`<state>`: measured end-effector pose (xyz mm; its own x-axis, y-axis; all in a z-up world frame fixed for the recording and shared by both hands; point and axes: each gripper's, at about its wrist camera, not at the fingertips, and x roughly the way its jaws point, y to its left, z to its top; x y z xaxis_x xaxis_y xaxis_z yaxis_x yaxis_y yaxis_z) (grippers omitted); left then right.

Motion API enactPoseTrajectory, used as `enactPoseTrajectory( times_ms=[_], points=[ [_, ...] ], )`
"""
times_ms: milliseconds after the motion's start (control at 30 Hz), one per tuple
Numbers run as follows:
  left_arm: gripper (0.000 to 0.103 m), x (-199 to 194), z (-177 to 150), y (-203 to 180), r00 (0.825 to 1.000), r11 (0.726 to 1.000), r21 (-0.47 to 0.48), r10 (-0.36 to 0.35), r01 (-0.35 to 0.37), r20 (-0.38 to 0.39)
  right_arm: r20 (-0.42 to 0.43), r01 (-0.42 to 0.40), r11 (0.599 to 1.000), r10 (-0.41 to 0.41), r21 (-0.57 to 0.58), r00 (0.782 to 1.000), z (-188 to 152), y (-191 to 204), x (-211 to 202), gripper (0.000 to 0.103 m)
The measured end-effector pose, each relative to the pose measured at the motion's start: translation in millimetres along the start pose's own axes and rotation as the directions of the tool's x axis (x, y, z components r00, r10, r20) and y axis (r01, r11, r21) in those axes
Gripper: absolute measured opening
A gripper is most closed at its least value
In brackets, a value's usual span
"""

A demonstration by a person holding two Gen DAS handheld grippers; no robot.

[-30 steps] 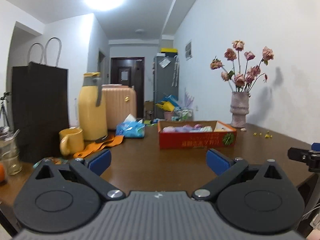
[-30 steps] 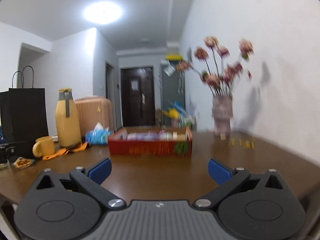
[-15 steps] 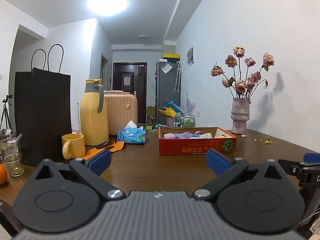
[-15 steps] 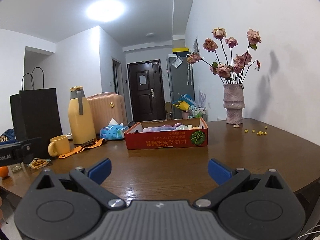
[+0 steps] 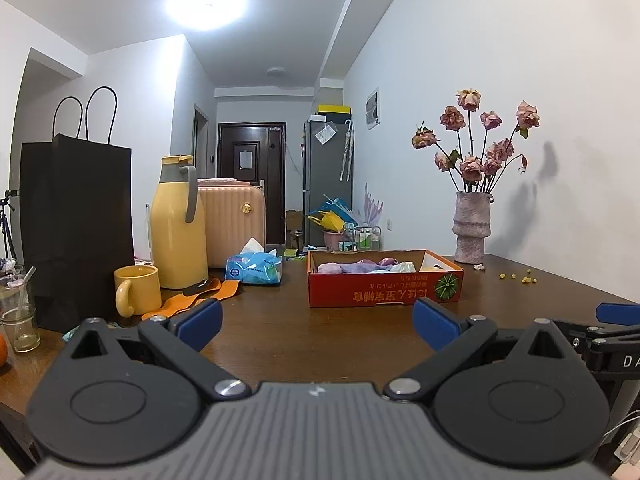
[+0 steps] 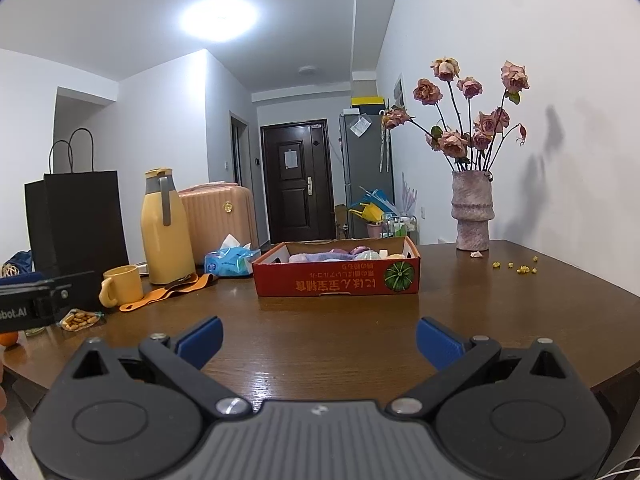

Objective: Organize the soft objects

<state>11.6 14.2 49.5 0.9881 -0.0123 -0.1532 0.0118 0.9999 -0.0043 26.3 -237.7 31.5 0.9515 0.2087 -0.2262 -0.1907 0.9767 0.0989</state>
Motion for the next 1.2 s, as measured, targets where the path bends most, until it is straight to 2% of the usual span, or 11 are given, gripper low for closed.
enactPoseTrajectory(
  times_ms=[1200],
  points=[
    [0.103, 1.8, -1.3, -2.4, 1.0, 1.0, 0.002, -0.002, 0.002, -0.006, 0.02, 0.016, 1.0, -0.016, -0.003, 1.0, 0.2, -2.6, -2.6, 0.103]
  ],
)
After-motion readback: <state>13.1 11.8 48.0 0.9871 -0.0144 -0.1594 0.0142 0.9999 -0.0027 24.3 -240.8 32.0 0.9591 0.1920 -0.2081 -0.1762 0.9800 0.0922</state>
